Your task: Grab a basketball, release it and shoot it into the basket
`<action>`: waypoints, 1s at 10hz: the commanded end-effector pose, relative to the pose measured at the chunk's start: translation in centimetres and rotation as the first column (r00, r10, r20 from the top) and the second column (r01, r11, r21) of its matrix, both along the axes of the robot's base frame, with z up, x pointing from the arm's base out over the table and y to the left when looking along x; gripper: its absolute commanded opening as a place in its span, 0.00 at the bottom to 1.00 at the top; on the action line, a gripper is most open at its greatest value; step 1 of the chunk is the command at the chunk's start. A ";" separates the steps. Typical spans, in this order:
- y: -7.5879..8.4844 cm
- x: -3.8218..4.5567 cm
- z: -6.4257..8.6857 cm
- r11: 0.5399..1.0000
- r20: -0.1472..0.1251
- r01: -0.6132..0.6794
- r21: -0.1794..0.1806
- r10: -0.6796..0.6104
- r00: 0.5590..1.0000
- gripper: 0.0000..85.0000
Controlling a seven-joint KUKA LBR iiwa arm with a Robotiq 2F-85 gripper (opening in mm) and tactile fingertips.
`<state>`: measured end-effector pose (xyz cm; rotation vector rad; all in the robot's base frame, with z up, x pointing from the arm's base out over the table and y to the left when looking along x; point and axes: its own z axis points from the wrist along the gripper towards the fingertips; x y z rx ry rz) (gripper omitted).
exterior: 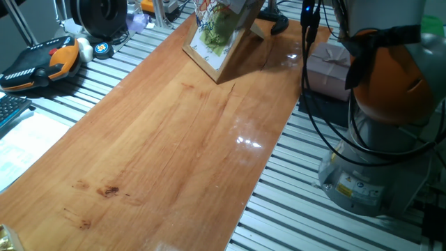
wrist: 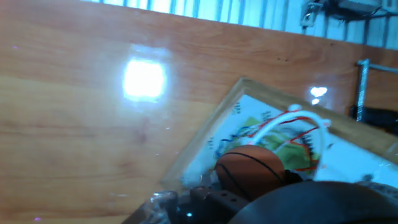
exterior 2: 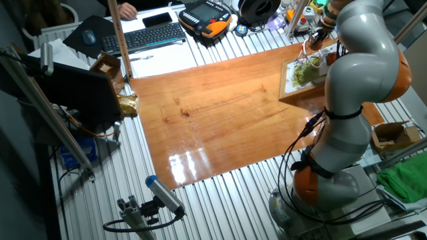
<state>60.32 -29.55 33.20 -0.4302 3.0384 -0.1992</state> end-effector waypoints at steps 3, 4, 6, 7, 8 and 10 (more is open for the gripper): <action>-0.1 0.01 -0.1 1.000 -0.003 0.005 0.005 -0.005 1.000 0.04; -0.1 0.00 -0.1 1.000 0.001 0.014 0.006 -0.014 1.000 0.11; -0.2 -0.01 -0.2 0.999 0.013 0.032 -0.009 -0.032 0.999 0.38; -0.2 -0.02 -0.1 0.999 0.018 0.039 -0.018 -0.039 0.999 0.52; -0.2 -0.01 -0.2 0.999 0.021 0.050 -0.021 -0.049 0.999 0.65; -0.2 0.06 -0.2 0.998 0.035 0.063 -0.019 -0.063 0.997 0.86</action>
